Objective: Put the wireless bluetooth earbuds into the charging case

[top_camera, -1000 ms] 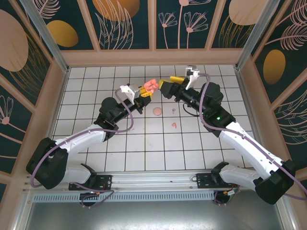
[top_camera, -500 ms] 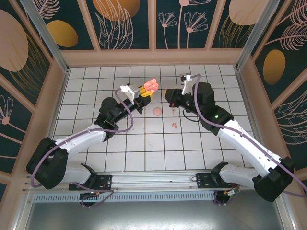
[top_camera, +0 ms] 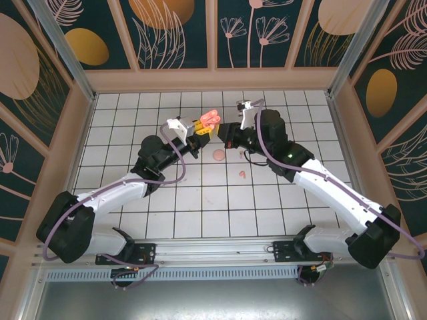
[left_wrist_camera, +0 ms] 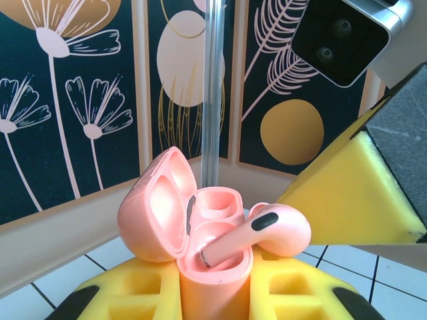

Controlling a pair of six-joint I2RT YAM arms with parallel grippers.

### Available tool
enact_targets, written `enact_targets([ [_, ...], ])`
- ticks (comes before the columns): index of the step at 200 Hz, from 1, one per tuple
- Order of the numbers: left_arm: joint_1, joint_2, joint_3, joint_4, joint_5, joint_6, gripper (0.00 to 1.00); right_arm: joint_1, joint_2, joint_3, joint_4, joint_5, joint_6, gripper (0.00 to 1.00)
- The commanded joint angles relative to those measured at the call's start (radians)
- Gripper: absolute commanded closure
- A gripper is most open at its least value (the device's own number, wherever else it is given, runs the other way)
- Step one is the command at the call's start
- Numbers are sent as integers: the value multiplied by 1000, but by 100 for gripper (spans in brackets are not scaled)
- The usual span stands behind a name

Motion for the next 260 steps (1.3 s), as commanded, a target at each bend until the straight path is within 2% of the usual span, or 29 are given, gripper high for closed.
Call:
enact_targets([
  [1, -5, 6, 23, 49, 8, -13, 100, 11, 16, 42, 26, -22, -15, 98],
  [167, -4, 4, 23, 54, 13, -34, 100, 8, 67, 104, 33, 9, -37, 98],
  [219, -6, 0, 14, 55, 10, -29, 100, -4, 14, 98, 23, 37, -39, 98],
  [260, -5, 1, -6, 80, 10, -22, 100, -5, 14, 109, 26, 4, -30, 98],
])
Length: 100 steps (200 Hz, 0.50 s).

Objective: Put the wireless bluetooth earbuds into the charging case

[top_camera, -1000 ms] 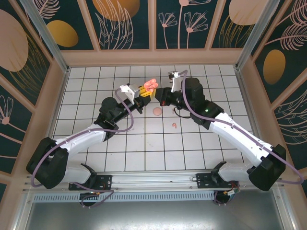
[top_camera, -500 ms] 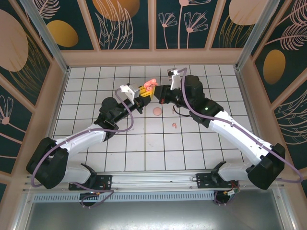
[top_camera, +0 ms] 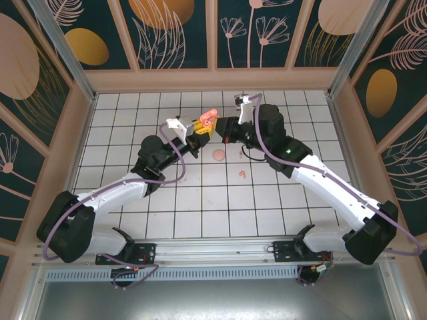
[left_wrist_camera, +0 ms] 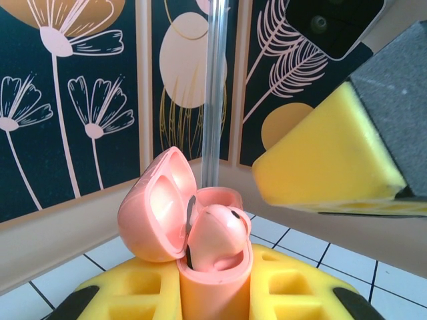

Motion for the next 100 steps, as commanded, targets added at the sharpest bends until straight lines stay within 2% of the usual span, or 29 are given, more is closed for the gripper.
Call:
enact_targets([
  [1, -5, -2, -7, 65, 18, -3, 100, -5, -20, 42, 26, -8, -7, 98],
  [100, -5, 13, -1, 56, 24, -11, 100, 2, 58, 100, 64, -62, -6, 98],
])
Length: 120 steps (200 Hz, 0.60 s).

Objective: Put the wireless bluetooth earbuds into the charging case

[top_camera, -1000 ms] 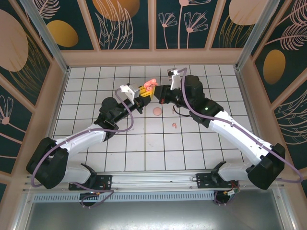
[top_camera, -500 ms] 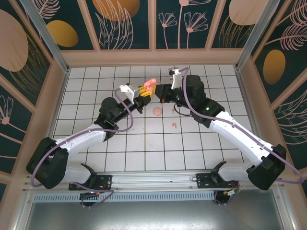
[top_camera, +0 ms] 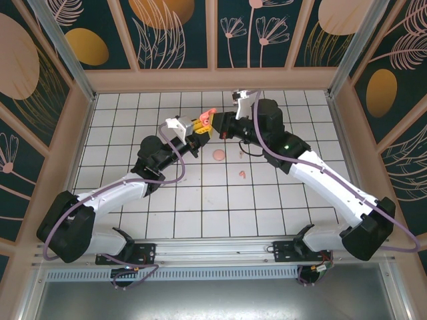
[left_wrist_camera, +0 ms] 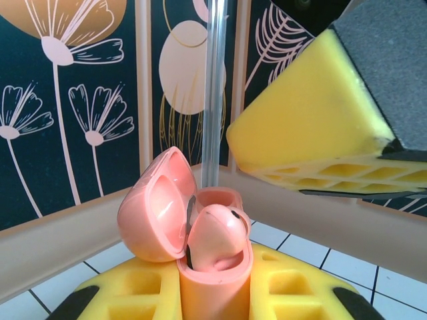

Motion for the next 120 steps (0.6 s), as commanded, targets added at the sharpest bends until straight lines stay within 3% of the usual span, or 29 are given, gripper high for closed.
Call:
enact_targets([
  [1, -5, 11, -1, 40, 20, -11, 100, 1, 15, 39, 47, -24, -5, 98],
  [67, -6, 15, 4, 35, 21, -7, 100, 4, 54, 34, 31, -55, -12, 98],
  [120, -5, 13, 7, 23, 19, 3, 100, 3, 12, 0, -12, -10, -30, 99],
])
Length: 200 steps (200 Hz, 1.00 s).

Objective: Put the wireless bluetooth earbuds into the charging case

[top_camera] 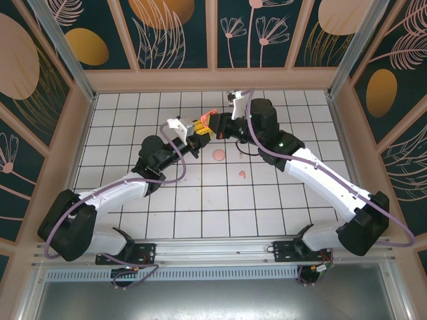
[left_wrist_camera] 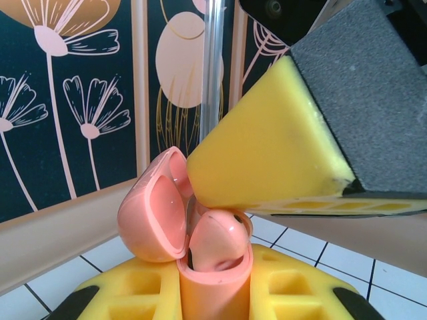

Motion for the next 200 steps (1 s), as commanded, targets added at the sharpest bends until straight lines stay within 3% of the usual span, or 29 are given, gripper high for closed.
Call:
enact_targets([
  [1, -5, -1, 7, 27, 8, 4, 100, 2, -33, -2, -25, 15, -27, 99],
  [119, -6, -3, -23, 31, 7, 3, 100, -10, -89, 49, -48, 62, -40, 96],
  [200, -6, -23, -57, 59, 43, 81, 100, -12, -195, -92, -121, 86, -5, 98],
])
